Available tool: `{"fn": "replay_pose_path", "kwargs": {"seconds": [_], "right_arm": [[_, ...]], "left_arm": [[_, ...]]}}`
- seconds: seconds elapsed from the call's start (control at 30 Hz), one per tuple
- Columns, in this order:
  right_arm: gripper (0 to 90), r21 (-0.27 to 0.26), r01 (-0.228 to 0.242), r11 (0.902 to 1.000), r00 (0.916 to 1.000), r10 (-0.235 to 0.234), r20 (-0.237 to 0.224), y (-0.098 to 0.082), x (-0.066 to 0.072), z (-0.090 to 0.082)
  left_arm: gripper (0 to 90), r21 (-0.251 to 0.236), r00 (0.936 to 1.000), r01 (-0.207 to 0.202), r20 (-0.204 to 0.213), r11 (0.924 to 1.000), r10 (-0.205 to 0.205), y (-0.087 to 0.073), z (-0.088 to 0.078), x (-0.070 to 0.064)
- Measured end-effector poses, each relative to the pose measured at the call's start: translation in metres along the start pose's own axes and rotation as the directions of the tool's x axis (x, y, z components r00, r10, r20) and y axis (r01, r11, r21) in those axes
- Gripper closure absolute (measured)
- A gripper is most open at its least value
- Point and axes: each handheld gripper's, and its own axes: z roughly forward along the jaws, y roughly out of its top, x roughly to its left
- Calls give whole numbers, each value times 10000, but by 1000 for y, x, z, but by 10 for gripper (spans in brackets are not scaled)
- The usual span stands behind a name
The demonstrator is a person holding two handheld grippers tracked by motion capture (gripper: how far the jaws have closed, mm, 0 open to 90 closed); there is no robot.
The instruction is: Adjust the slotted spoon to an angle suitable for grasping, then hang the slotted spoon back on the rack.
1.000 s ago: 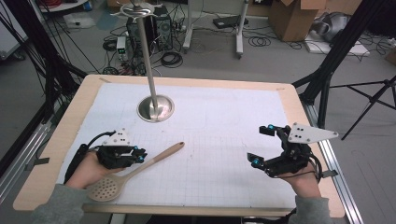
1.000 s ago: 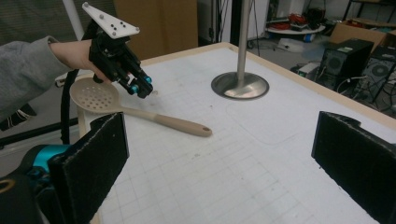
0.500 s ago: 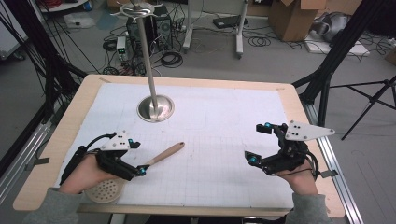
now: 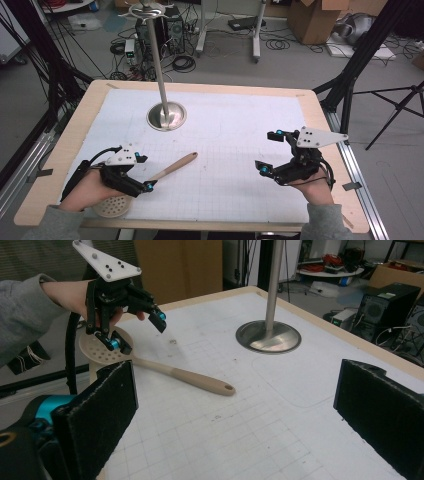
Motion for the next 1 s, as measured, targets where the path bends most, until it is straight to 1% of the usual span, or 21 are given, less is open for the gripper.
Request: {"fn": "replay_pose_path", "kwargs": {"seconds": [0.03, 0.17, 0.23, 0.3, 0.37, 0.43, 0.53, 0.57, 0.6, 0.67, 0.73, 0.83, 0.87, 0.97, 1.0], "right_arm": [[25, -6, 30, 10000, 10000, -30, 13, 0, 0, 0], [25, -11, 16, 10000, 10000, -16, -2, 0, 0, -1], [25, -7, -45, 10000, 10000, 45, -26, 0, 0, -1], [25, 0, -38, 10000, 10000, 38, -27, 0, -2, 0], [25, -11, 7, 10000, 10000, -7, -16, 0, -4, 1], [25, 35, -108, 9999, 9999, 108, -59, -1, -4, 2], [25, 81, -37, 10000, 10000, 37, -16, -1, -3, 3], [25, 42, -13, 10000, 10000, 13, -47, -1, -3, 3], [25, 44, -60, 10000, 10000, 60, -65, -1, -2, 2], [25, 57, -69, 10000, 10000, 69, -63, -1, -2, 2], [25, 31, -38, 10000, 10000, 38, -35, -1, -3, 2], [25, 68, -89, 9999, 9999, 89, -58, -2, -3, 2], [25, 82, -72, 9999, 10000, 72, -38, -2, -3, 2], [25, 126, -98, 9999, 9999, 99, -54, -2, -2, 3], [25, 133, -83, 9999, 10000, 83, -47, -2, -2, 3]], "left_arm": [[143, 23, 10000, -49, 7, 10000, 49, 1, 0, 0], [143, 20, 10000, -41, 49, 10000, 41, 1, 2, -1], [143, 106, 10000, -72, 19, 9999, 72, 0, 3, -1], [142, 185, 10000, -2, 58, 9998, 1, -1, 4, 0], [142, 258, 9999, -61, 90, 9996, 59, -3, 5, 0], [142, 312, 10000, -1, 22, 9995, 1, -4, 7, 1], [142, 475, 9998, 189, -22, 9987, -188, -5, 7, 3], [148, 589, 9997, 209, 91, 9980, -215, -5, 7, 4], [168, 624, 9996, 251, 85, 9977, -257, -5, 7, 4], [178, 774, 9995, 326, 22, 9965, -329, -6, 8, 5], [184, 797, 9993, 382, -9, 9961, -383, -6, 9, 5], [201, 947, 9992, 390, 49, 9947, -396, -8, 11, 6], [214, 917, 9992, 402, 36, 9950, -407, -8, 12, 6], [261, 1152, 9987, 490, 102, 9921, -505, -11, 13, 7], [262, 1245, 9989, 442, 119, 9912, -461, -11, 13, 8]]}}
